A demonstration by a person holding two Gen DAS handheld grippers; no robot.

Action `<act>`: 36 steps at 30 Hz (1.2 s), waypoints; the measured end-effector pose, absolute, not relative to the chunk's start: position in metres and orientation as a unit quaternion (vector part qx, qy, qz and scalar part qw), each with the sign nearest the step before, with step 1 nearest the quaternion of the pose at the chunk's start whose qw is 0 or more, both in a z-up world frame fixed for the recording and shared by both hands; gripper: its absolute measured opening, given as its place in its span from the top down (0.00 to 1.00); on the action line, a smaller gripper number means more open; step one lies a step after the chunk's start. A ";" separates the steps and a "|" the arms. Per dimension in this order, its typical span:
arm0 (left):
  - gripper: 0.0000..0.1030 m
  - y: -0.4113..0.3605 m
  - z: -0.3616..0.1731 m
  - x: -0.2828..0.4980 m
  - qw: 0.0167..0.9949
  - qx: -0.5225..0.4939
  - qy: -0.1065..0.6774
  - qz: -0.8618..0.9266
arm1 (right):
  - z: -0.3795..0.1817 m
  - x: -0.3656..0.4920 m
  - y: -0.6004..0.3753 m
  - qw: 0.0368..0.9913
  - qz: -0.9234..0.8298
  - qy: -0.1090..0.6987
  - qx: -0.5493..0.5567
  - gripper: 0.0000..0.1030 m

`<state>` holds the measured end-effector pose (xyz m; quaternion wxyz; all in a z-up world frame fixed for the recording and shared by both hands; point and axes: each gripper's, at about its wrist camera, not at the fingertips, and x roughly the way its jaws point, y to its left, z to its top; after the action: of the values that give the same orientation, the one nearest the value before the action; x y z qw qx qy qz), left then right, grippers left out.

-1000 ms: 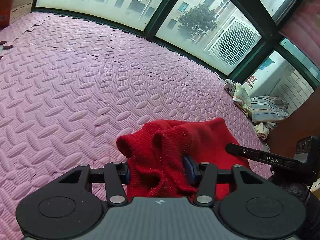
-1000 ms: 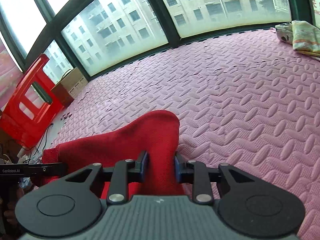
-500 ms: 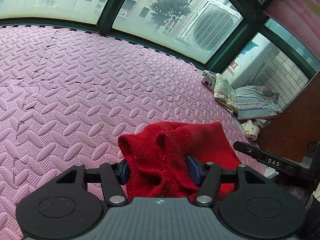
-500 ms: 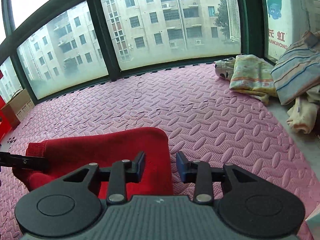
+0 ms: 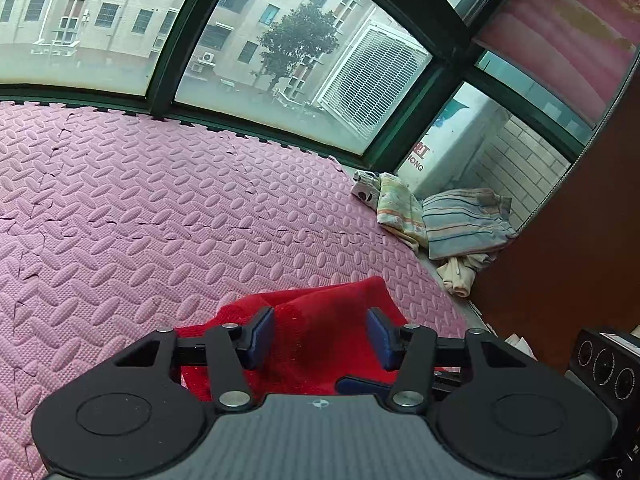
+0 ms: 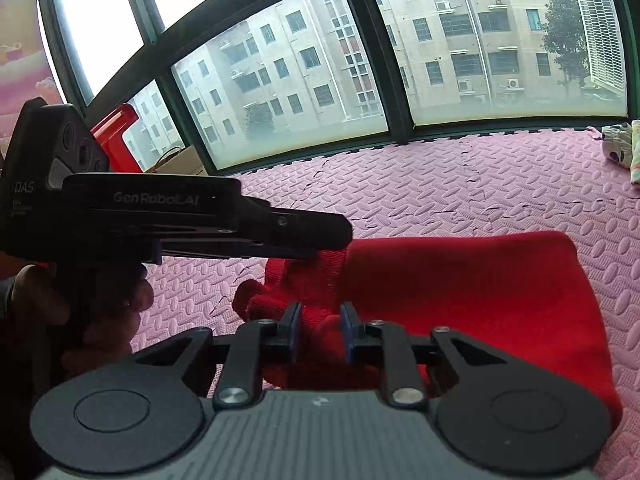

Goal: Fold clothes

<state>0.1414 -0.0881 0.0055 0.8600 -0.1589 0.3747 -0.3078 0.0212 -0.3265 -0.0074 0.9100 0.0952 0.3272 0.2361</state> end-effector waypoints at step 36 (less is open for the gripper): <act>0.53 -0.088 -0.024 0.138 0.873 -0.165 0.376 -0.265 | -0.038 -0.037 -0.399 0.952 0.047 0.295 0.063 0.82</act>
<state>0.1375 -0.0879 -0.0238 0.8726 -0.1648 0.3757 -0.2650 -0.0367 -0.3988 -0.0384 0.9523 0.0629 0.2950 0.0472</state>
